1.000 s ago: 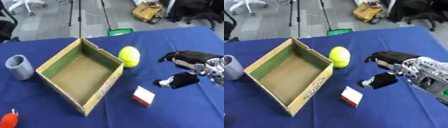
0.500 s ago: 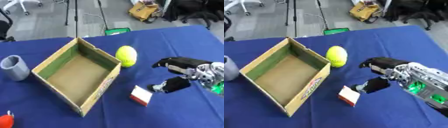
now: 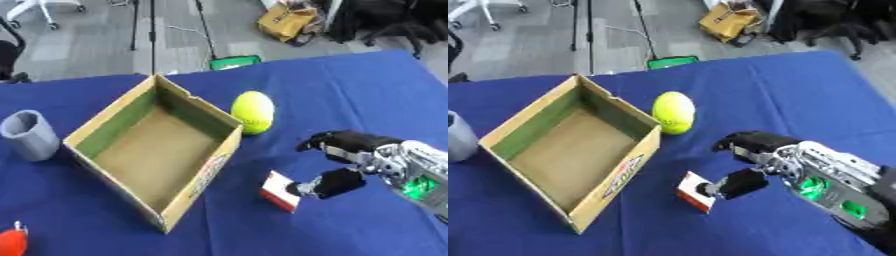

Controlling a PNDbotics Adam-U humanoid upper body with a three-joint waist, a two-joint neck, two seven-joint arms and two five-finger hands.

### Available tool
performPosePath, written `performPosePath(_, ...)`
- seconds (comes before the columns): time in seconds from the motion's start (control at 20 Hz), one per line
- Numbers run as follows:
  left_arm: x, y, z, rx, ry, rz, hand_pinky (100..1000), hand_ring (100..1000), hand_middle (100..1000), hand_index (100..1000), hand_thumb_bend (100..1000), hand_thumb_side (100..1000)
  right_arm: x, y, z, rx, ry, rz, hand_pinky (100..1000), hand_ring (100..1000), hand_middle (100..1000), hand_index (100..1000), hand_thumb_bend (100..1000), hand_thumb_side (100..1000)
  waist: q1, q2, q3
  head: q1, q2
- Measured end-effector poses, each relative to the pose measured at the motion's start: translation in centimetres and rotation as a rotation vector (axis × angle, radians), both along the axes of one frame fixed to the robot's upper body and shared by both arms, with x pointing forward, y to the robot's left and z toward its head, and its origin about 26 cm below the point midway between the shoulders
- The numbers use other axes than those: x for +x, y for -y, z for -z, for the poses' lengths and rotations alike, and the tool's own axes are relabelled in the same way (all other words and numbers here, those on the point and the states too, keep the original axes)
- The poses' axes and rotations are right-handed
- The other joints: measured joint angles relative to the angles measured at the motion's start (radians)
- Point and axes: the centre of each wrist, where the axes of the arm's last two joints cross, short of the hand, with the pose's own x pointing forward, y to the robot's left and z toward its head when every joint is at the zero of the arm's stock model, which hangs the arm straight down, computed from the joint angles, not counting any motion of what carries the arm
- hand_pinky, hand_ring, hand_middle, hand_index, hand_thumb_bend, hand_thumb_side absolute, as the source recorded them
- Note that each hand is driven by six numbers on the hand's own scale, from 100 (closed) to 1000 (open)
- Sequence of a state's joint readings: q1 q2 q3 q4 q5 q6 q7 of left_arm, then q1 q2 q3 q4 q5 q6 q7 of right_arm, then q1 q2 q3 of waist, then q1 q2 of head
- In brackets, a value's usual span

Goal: Pick up objects on the table and place them in the box.

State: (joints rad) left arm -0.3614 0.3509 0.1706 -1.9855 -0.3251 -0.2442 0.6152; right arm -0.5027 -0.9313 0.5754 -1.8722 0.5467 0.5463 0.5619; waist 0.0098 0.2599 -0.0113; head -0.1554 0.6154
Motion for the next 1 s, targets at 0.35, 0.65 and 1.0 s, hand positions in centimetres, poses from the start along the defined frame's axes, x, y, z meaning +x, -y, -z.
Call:
performPosePath(0.35, 0.0, 0.1, 0.1, -0.010, -0.001, 0.006, 927, 909, 905, 957, 100, 1000, 0.8, -0.2, 1.6, -0.030, -0.027, 0.001, 966, 1000, 910, 963, 532, 746, -0.001, 0.003, 0.002, -0.001, 0.000)
performPosePath(0.65, 0.0, 0.1, 0.1, -0.010, -0.001, 0.006, 928, 909, 900, 953, 100, 1000, 1.1, -0.6, 2.3, -0.041, -0.012, -0.019, 960, 995, 894, 945, 523, 795, -0.015, 0.004, -0.010, 0.005, 0.005)
performPosePath(1.0, 0.0, 0.1, 0.1, -0.012, -0.001, -0.002, 930, 906, 894, 951, 100, 1000, 0.8, -1.2, 3.4, -0.093, 0.083, -0.062, 953, 976, 876, 928, 491, 875, -0.033, 0.004, -0.032, 0.013, 0.009)
